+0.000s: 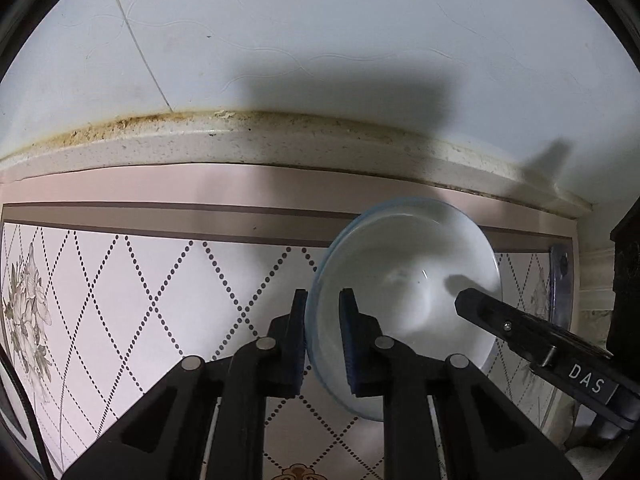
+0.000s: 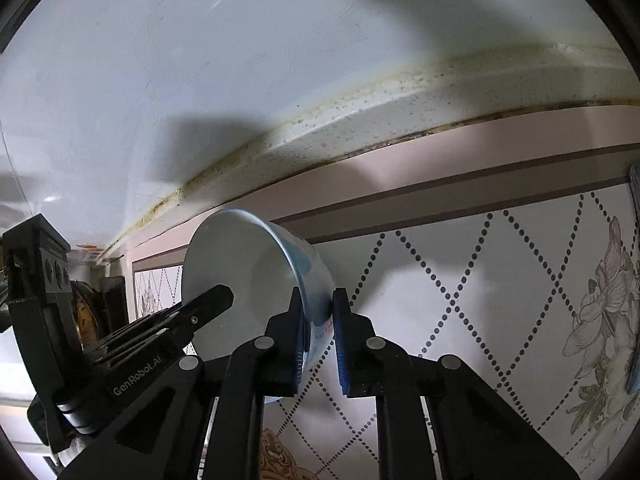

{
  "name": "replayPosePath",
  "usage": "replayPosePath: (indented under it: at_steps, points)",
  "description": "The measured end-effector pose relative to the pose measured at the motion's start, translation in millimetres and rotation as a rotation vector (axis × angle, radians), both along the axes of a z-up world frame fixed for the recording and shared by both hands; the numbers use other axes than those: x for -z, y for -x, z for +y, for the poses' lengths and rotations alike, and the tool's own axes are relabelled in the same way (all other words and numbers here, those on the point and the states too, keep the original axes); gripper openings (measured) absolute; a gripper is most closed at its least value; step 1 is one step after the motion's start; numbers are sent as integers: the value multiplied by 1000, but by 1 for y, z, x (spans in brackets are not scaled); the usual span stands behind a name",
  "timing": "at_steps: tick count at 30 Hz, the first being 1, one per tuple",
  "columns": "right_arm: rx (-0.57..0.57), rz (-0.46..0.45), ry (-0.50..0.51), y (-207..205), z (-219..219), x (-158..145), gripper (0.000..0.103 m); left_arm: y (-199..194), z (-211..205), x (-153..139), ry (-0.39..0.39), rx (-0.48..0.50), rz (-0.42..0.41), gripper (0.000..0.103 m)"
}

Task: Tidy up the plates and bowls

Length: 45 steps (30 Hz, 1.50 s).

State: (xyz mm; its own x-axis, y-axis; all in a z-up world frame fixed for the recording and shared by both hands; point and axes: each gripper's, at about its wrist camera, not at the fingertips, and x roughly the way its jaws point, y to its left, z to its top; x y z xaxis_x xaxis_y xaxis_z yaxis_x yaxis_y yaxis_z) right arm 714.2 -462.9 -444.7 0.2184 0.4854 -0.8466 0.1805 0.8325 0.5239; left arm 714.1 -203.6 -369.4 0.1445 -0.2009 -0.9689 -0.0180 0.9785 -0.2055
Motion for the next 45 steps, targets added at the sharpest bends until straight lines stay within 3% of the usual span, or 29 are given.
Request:
replayPosePath:
  at_steps: [9,17,34,40,45]
  points:
    - [-11,-1,17,11,16,-2,14,15,-12,-9,-37,22,-28,13]
    - [-24,-24,15,45,21,-24,14,52,-13,-38,-8,62,-51,13]
    - [41,-72,33,220,-4,-98,14,184,-49,-105,79,242,-92,13]
    - [80,-51,35,288,-20,-107,14,229,-63,-104,108,288,-63,13]
    - [99,-16,39,322,-29,-94,14,251,-74,-93,103,316,-36,13]
